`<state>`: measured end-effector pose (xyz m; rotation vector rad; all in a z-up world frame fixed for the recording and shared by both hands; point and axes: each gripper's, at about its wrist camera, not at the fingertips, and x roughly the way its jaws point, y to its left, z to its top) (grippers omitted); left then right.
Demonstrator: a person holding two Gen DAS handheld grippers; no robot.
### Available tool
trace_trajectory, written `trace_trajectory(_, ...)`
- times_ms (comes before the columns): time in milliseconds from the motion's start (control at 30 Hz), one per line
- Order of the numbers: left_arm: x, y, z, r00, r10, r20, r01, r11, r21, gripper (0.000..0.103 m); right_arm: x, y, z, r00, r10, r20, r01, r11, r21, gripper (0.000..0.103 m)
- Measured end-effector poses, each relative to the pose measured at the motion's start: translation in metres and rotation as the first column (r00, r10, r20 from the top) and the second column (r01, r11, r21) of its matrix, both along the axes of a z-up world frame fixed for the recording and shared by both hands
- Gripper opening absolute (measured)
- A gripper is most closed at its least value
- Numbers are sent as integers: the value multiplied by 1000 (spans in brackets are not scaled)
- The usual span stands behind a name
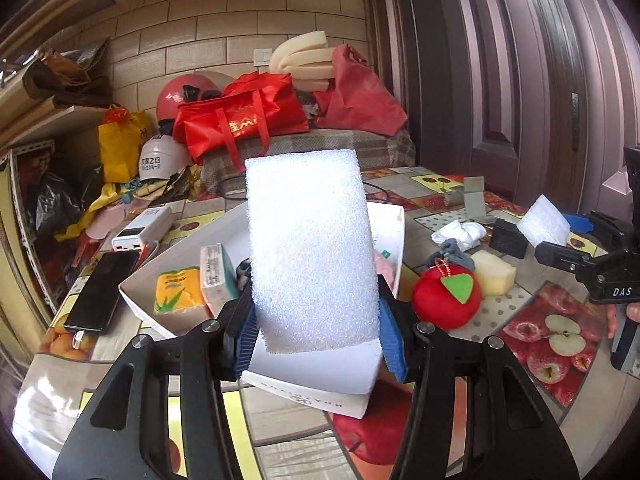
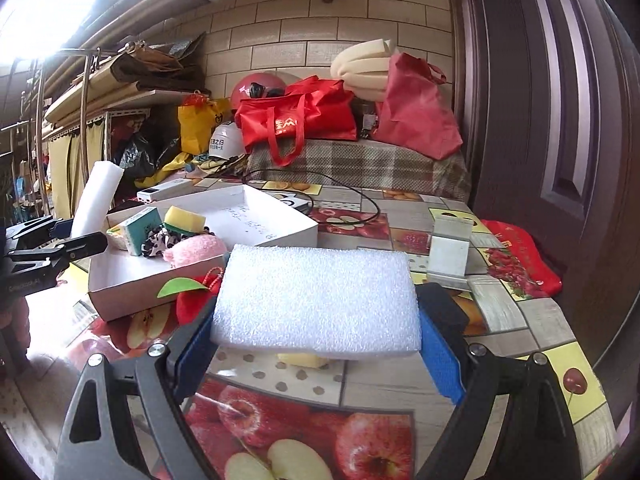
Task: Organize soft objects
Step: 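Carry both white foam blocks into the white box and open both tools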
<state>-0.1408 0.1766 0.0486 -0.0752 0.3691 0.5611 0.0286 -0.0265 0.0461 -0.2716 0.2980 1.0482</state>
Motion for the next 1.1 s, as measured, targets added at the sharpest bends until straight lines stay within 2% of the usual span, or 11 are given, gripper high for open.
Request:
trace_trajectory(267,2,21,-2,997,77,0,-77,997,-8,52,-38,45,1,992,119,36,-119,993,8,90)
trace_trajectory(533,15,41,-3,991,136,-4,-137,990,-21,52,-61,98,0,984,178,-7,-177,983,46,90)
trace_trajectory(800,19,54,-3,989,151,6,-150,987,-49,52,-53,130,2,988,143,-57,-138,987,88,90)
trace_trajectory(1100,35,76,-3,984,180,-10,-180,981,-78,52,-25,156,4,991,38,-129,-23,992,121,90)
